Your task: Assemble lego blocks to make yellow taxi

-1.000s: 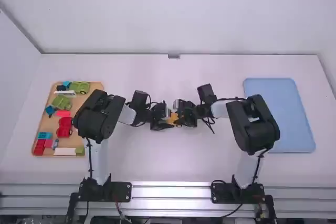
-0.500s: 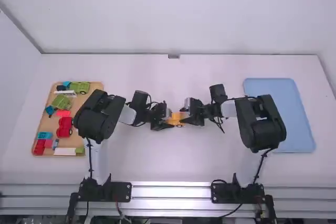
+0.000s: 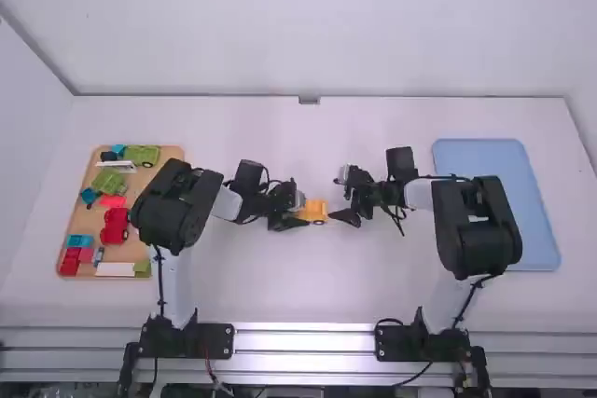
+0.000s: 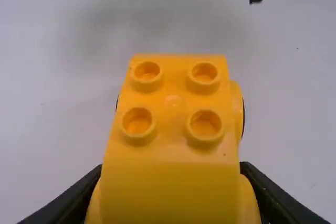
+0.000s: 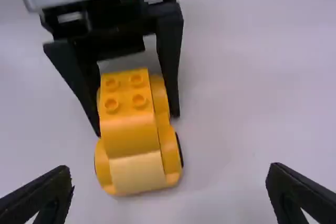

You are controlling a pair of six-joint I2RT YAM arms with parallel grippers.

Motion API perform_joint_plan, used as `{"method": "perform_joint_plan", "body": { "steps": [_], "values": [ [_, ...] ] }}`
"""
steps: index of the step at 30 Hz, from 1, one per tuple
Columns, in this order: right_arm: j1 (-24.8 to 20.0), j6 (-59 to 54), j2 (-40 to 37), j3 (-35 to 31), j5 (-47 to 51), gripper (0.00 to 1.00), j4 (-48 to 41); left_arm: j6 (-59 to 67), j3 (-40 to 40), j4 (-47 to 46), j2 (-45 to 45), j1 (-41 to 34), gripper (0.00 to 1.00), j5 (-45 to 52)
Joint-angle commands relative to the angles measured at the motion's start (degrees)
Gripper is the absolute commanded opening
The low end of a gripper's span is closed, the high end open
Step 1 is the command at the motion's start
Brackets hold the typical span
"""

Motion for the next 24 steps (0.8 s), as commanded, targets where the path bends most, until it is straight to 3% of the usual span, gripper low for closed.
{"method": "perform_joint_plan", "body": {
  "steps": [1, 4, 7, 10, 16, 24],
  "values": [
    [0.2, 1.8, -1.0, -2.5, 2.6, 0.98, 1.3, -0.7, -0.1, -1.0, 1.6, 0.4, 0.61, -4.6],
    [0.9, 1.8, -1.0, -4.4, 2.9, 0.98, 3.9, -0.7, -0.1, -1.0, 1.6, 0.4, 0.65, -4.6],
    [2.1, 2.3, -1.0, -6.0, 4.5, 0.98, 7.1, -0.7, -0.3, -1.0, 1.6, 0.4, 0.76, -4.4],
    [2.8, 7.5, -1.0, -6.6, 8.1, 0.98, 10.6, -0.8, -0.3, -1.1, 1.6, 0.4, 0.98, -4.4],
    [4.6, 8.9, -1.0, -8.0, 9.0, 0.98, 15.1, -0.7, -0.3, -2.1, 0.1, 0.4, 0.99, -4.5],
    [7.2, 5.6, -1.0, -8.1, 7.0, 0.98, 15.8, -0.8, -0.3, -13.6, -10.3, 0.8, 0.99, -12.8]
  ]
}}
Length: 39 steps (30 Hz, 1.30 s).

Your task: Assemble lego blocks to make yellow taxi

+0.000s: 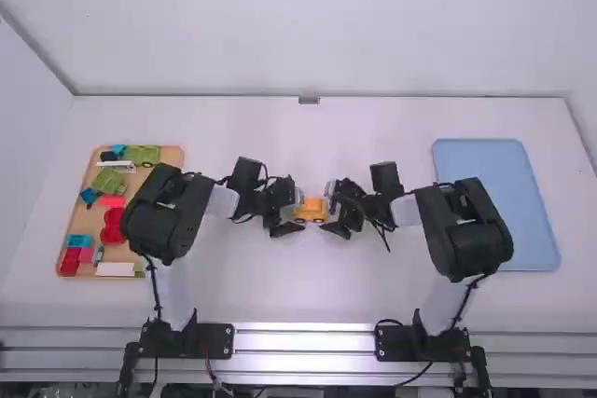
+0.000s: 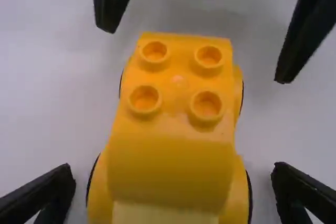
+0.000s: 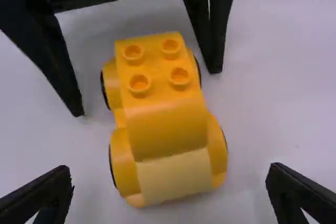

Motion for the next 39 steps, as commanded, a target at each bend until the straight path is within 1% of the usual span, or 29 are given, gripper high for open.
{"method": "perform_joint_plan", "body": {
  "steps": [1, 3, 5, 6, 7, 9, 11, 12, 14, 15, 18, 23, 27, 29, 31, 32, 33, 34, 35, 36, 37, 39],
  "values": [
    [0.6, -1.2, -0.7, -0.3, -2.3, 0.98, 1.1, -0.2, -0.5, -3.2, -5.4, 0.3, 0.99, -6.1],
    [0.9, -0.5, 0.6, -0.1, -2.7, 0.98, 4.0, -0.2, -0.5, -7.6, -9.6, 0.3, 0.99, -9.2],
    [0.8, 1.5, 4.1, 1.4, -3.5, 0.98, 7.1, -0.2, -0.5, -12.2, -14.2, 0.3, 0.99, -12.7],
    [0.9, 1.5, 5.6, 2.4, -5.4, 0.98, 8.0, -0.3, -0.5, -14.2, -16.3, 0.3, 0.99, -14.4],
    [0.9, 1.4, 6.3, 2.9, -6.5, 0.98, 8.4, -0.3, -0.5, -15.3, -17.4, 0.3, 0.99, -15.0],
    [0.8, -0.5, 8.5, 5.1, -12.0, 0.98, 8.1, -0.3, -0.5, -19.3, -21.8, 0.3, 0.99, -17.4],
    [0.8, -1.0, 9.7, 6.9, -13.9, 0.98, 7.2, -2.0, -0.5, -22.2, -25.7, 0.4, 0.99, -19.8],
    [0.8, -1.1, 10.2, 7.6, -14.0, 0.98, 6.9, -3.9, -0.5, -22.7, -27.0, 0.6, 0.99, -21.0],
    [1.3, -1.0, 11.6, 9.4, -14.2, 0.98, 6.2, -11.7, -0.5, -23.6, -31.8, 1.6, 0.99, -26.1],
    [1.5, -1.0, 11.9, 9.6, -14.1, 0.98, 6.2, -12.3, -0.5, -23.7, -32.1, 1.6, 0.99, -26.5],
    [3.5, -0.6, 14.3, 11.4, -12.6, 0.98, 6.3, -22.4, -0.5, -23.7, -37.8, 3.0, 0.99, -33.2],
    [5.7, 2.0, 17.0, 14.1, -10.6, 0.98, 5.9, -29.1, -0.5, -23.8, -41.6, 3.5, 0.99, -39.0],
    [6.1, 1.8, 17.3, 14.8, -11.1, 0.99, 5.4, -31.6, -0.5, -23.5, -42.4, 3.1, 0.99, -42.8],
    [6.1, 1.8, 17.3, 15.4, -12.0, 1.00, 5.1, -35.0, -0.5, -23.1, -42.4, 3.3, 0.99, -47.3],
    [6.6, 1.9, 17.3, 15.6, -11.8, 0.96, 4.9, -37.2, -0.5, -23.0, -42.4, 3.6, 0.99, -50.5],
    [6.8, 2.3, 17.3, 15.8, -11.7, 0.92, 5.0, -38.3, -0.5, -23.0, -42.4, 3.6, 0.99, -52.0],
    [6.8, 2.4, 17.3, 15.9, -11.8, 0.85, 4.9, -39.2, -0.5, -23.0, -42.4, 3.6, 0.99, -53.7],
    [6.8, 2.4, 17.3, 16.0, -12.0, 0.82, 5.0, -39.6, -0.5, -23.0, -42.4, 3.6, 0.99, -54.5],
    [6.8, 2.4, 17.3, 16.1, -12.0, 0.76, 4.9, -40.1, -0.5, -23.0, -42.4, 3.6, 0.99, -55.3],
    [6.8, 2.4, 17.3, 16.2, -12.2, 0.64, 4.9, -40.8, -0.5, -23.0, -42.4, 3.6, 0.99, -56.5],
    [6.8, 2.4, 17.3, 16.1, -12.2, 0.57, 5.0, -40.8, -0.5, -23.0, -42.4, 3.5, 0.99, -56.9],
    [6.9, 2.4, 17.3, 16.1, -12.1, 0.48, 4.9, -40.8, -0.5, -22.9, -42.4, 3.6, 0.99, -57.9]
  ]
}}
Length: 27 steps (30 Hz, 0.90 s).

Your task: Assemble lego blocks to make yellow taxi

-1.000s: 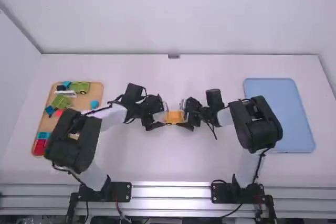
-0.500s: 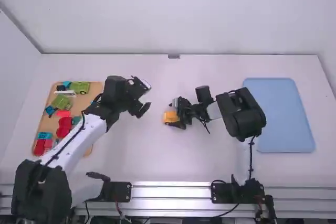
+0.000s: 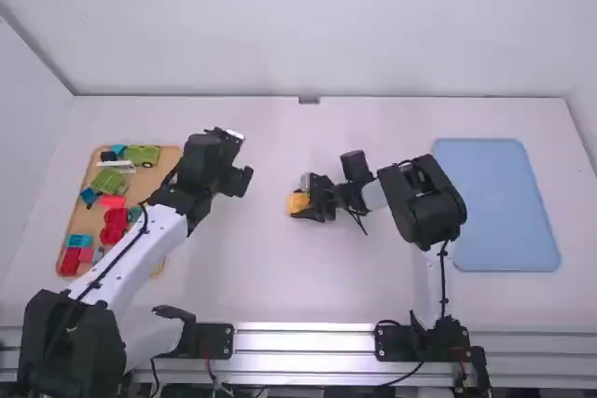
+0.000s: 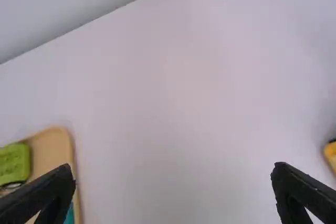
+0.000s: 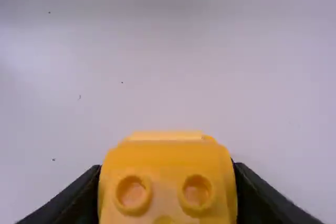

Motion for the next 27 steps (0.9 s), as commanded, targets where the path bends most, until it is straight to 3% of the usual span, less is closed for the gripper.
{"method": "perform_joint_plan", "body": {
  "steps": [1, 7, 13, 16, 18, 24, 27],
  "values": [
    [0.3, 0.2, 0.7, 1.0, -0.6, 0.47, -0.3, -2.2, -0.2, 0.2, -1.0, 0.3, 0.99, -4.4],
    [-1.0, 4.9, 0.5, 1.9, -0.6, 0.39, -0.9, -1.1, -0.2, 1.8, -1.0, 0.2, 0.99, -4.7],
    [-5.4, 3.7, -4.5, 4.2, 3.3, 0.36, -12.5, -1.1, -0.2, 4.0, -1.0, 0.2, 0.99, -4.7],
    [-8.2, -0.2, -10.0, 5.0, 11.5, 0.35, -23.3, -0.2, -0.2, 4.5, -1.0, 0.3, 0.99, -4.6],
    [-11.1, -2.4, -16.3, 5.5, 23.0, 0.33, -33.2, 2.7, -0.2, 4.5, -1.0, 0.3, 0.99, -4.7],
    [-17.9, 1.1, -25.0, 5.2, 42.4, 0.30, -40.5, 4.5, -0.2, 5.5, -1.0, 0.3, 0.99, -4.7],
    [-23.1, 2.2, -27.1, 4.7, 45.9, 0.27, -41.1, 4.5, -0.2, 6.3, -1.0, 0.3, 0.99, -4.7]
  ]
}}
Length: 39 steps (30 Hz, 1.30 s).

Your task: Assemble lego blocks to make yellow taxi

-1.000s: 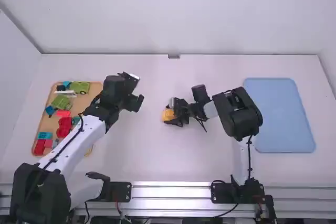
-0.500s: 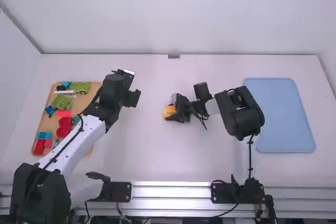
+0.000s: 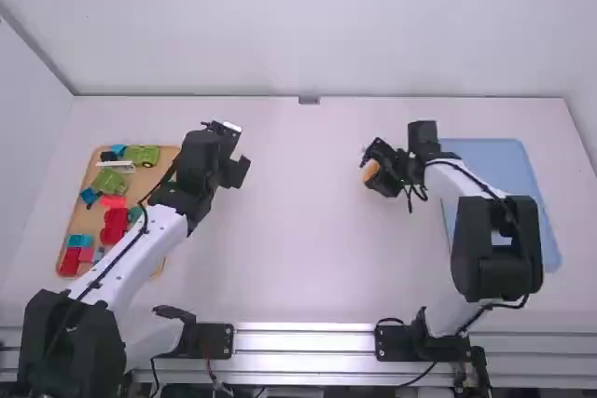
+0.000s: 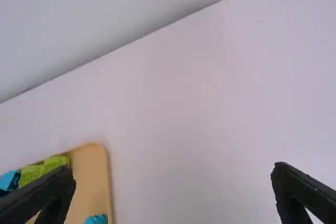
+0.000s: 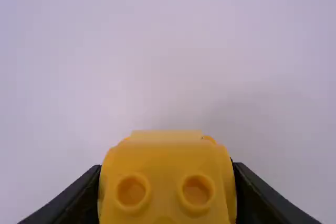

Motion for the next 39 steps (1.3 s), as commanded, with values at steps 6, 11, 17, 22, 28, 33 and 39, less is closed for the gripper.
{"method": "perform_joint_plan", "body": {
  "steps": [6, 11, 17, 22, 28, 33, 39],
  "values": [
    [-17.4, 2.7, -1.3, 0.6, 2.5, 0.22, 0.6, 0.9, -0.2, 1.0, -1.0, 0.3, 0.99, -0.4],
    [-26.1, 7.6, 0.4, -0.6, -2.9, 0.21, 8.7, 0.6, -0.2, 1.0, -1.0, 0.2, 0.99, -0.4],
    [-33.2, 15.7, 5.2, -5.6, -6.2, 0.29, 24.3, 0.4, -0.2, 1.0, -1.0, 0.2, 0.99, -0.2],
    [-34.6, 18.0, 10.5, -6.2, -6.1, 0.32, 28.2, 0.4, -0.2, 1.0, -1.0, 0.2, 0.99, -0.2],
    [-34.1, 18.7, 12.4, -6.0, -5.5, 0.36, 28.3, 0.5, -0.2, 1.0, -1.0, 0.2, 0.99, -0.2],
    [-34.2, 18.8, 10.3, -6.0, -5.5, 0.69, 27.7, 0.4, -0.2, 1.0, -1.0, 0.2, 0.99, -0.2],
    [-33.2, 18.8, 2.1, -6.0, -3.4, 0.98, 22.4, 0.4, -0.2, 2.2, -1.0, 0.2, 0.99, -0.2]
  ]
}}
